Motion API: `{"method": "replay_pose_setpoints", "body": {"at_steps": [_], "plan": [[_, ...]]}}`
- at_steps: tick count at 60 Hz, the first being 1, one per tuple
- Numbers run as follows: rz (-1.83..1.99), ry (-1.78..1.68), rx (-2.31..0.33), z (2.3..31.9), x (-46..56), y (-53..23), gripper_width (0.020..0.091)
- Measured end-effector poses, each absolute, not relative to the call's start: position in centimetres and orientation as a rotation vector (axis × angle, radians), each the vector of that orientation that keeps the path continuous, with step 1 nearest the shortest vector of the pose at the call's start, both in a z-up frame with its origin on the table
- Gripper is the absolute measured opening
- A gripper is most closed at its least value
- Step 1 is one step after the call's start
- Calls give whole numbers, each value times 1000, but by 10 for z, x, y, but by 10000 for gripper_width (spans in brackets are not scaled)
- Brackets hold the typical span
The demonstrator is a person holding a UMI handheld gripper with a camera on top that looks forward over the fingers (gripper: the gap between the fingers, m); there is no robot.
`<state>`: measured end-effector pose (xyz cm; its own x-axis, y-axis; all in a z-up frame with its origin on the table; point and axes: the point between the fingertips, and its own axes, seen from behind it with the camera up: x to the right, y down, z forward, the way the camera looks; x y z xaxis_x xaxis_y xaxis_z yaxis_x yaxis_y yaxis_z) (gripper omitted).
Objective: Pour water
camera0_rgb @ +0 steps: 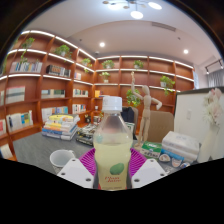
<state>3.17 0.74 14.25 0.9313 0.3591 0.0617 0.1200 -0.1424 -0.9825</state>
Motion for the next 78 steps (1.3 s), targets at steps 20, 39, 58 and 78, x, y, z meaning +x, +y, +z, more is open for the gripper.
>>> {"method": "replay_pose_setpoints", "body": {"at_steps": [20,39,58,78], "plan": [[296,-263,-1694,102,24,13,378],[251,-231,-1645,104,31,6,488],[255,-117,-1798,80,63,-44,808],[72,5,-1814,104,136,-116,856]]}}
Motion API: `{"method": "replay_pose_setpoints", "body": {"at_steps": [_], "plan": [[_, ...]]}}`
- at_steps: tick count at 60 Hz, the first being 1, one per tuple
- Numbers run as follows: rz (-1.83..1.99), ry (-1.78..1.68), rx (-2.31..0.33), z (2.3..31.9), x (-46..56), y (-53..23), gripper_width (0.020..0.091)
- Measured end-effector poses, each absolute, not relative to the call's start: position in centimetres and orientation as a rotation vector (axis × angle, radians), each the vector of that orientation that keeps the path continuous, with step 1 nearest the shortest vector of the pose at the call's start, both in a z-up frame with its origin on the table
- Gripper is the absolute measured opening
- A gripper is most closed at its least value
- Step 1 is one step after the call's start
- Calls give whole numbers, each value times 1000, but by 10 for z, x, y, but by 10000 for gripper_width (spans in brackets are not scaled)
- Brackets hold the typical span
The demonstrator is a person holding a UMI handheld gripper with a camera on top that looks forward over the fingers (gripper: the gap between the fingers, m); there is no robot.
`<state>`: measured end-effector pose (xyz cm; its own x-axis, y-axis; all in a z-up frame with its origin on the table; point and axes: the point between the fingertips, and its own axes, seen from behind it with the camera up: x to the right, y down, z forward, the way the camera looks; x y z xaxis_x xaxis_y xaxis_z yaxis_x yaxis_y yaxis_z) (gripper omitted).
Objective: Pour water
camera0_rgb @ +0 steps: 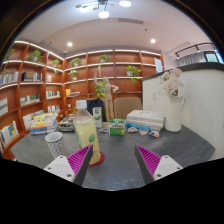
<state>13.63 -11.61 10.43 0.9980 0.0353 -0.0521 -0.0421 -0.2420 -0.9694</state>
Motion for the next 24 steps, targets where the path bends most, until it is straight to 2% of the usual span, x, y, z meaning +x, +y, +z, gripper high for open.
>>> {"method": "replay_pose_setpoints", "body": {"at_steps": [24], "plan": [[47,52,-1764,133,171,-144,852]]}}
